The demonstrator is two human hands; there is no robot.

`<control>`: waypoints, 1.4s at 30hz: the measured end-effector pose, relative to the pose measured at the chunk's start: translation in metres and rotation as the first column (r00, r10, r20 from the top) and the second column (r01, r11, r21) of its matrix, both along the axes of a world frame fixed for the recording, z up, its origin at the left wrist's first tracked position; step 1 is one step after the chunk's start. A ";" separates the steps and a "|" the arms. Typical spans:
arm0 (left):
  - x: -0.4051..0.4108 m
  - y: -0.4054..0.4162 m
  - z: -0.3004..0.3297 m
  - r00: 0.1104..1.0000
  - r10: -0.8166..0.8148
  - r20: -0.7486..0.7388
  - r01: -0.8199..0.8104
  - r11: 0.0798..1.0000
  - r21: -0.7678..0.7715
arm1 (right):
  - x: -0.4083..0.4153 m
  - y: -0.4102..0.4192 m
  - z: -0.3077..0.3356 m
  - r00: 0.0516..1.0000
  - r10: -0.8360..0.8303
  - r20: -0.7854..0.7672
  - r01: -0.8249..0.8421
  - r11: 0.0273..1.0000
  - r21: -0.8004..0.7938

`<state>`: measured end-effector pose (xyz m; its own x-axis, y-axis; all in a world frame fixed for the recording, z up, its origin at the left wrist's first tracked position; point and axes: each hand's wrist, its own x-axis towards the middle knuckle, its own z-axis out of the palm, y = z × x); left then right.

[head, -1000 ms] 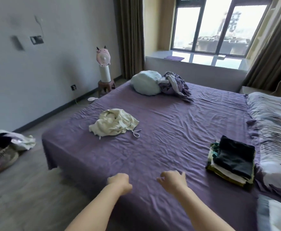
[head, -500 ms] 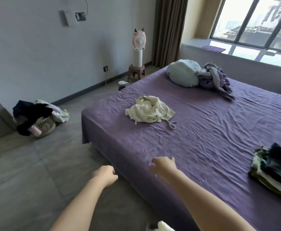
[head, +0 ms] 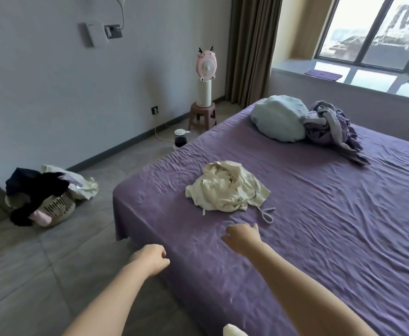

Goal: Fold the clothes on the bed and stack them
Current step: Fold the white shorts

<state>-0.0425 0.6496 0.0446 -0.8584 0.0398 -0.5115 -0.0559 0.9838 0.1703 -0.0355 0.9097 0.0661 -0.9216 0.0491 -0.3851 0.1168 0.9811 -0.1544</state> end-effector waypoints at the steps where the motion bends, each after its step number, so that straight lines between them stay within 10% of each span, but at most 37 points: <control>1: -0.016 0.004 0.000 1.000 -0.003 -0.008 0.003 1.000 0.014 | -0.016 0.003 0.001 1.000 0.002 -0.005 -0.001 1.000 0.018; 32: -0.443 0.165 -0.111 0.865 -0.484 0.131 0.404 0.828 0.388 | -0.346 0.075 -0.101 0.902 -0.433 0.001 0.432 0.900 -0.050; 42: -0.483 0.210 -0.177 0.708 -0.706 0.004 0.700 0.703 0.127 | -0.438 0.109 -0.188 0.925 -0.375 0.059 0.372 0.927 0.057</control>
<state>-0.5254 0.8594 -0.1325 -0.5325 0.6789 -0.5055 0.6334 0.7158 0.2941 -0.4740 1.0186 -0.1219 -0.8051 0.4028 -0.4354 0.4846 0.8700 -0.0911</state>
